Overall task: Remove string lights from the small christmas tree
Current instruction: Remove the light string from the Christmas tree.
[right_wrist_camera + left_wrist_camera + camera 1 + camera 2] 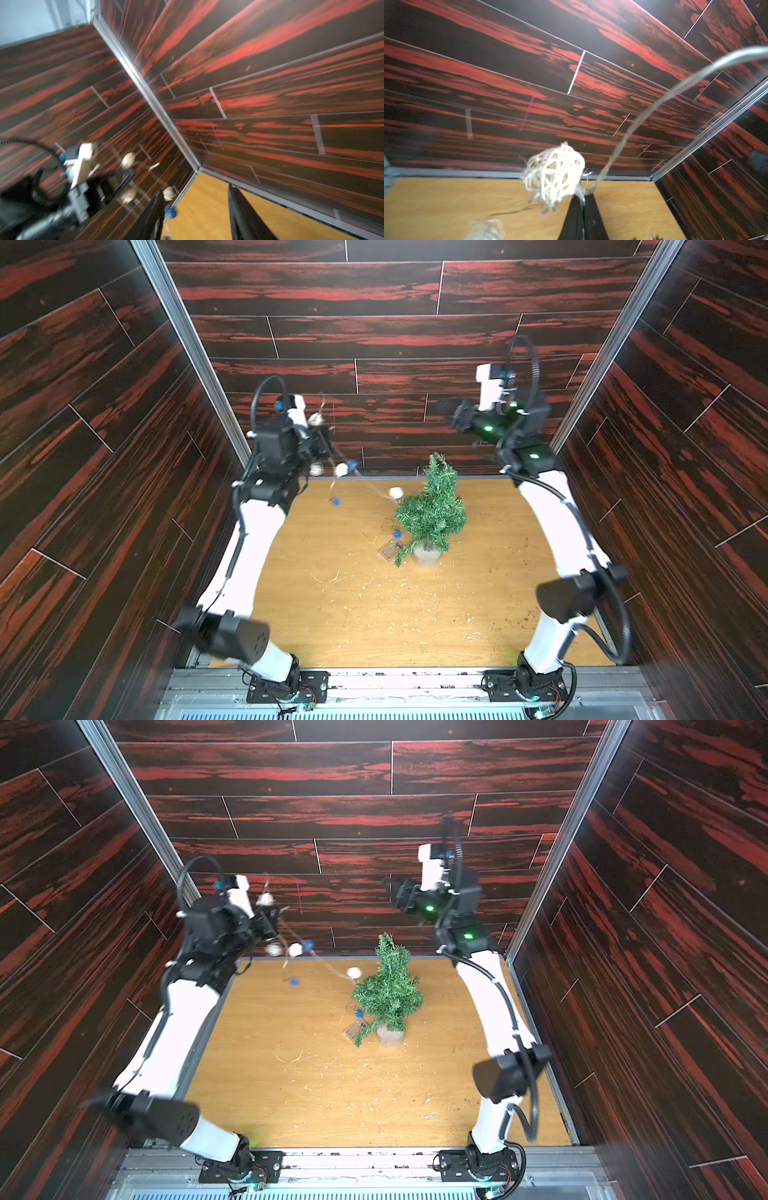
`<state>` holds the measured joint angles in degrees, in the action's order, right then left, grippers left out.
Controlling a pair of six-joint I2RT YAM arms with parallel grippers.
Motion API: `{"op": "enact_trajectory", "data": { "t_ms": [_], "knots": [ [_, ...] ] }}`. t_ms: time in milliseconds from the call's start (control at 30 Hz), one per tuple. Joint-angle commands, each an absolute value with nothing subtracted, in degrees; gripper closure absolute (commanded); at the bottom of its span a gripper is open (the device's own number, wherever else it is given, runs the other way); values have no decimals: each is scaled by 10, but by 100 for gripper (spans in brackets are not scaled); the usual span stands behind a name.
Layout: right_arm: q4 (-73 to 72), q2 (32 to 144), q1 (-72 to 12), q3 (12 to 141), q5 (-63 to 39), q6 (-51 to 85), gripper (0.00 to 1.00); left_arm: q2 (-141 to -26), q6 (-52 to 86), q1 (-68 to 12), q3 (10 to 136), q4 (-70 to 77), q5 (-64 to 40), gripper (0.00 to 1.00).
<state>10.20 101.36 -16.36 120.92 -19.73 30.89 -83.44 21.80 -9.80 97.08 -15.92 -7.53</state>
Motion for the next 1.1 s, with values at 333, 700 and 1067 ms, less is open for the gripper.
{"op": "enact_trajectory", "data": {
  "t_ms": [333,700,1067],
  "knots": [
    [194,721,-53,785,-100,313,45,-678,211,-102,800,-179,-90,100],
    [133,641,-24,506,-192,353,45,-584,243,-102,670,-213,-84,100],
    [-10,658,-53,336,-254,425,45,-561,315,-106,542,-163,-101,100]
  ]
}}
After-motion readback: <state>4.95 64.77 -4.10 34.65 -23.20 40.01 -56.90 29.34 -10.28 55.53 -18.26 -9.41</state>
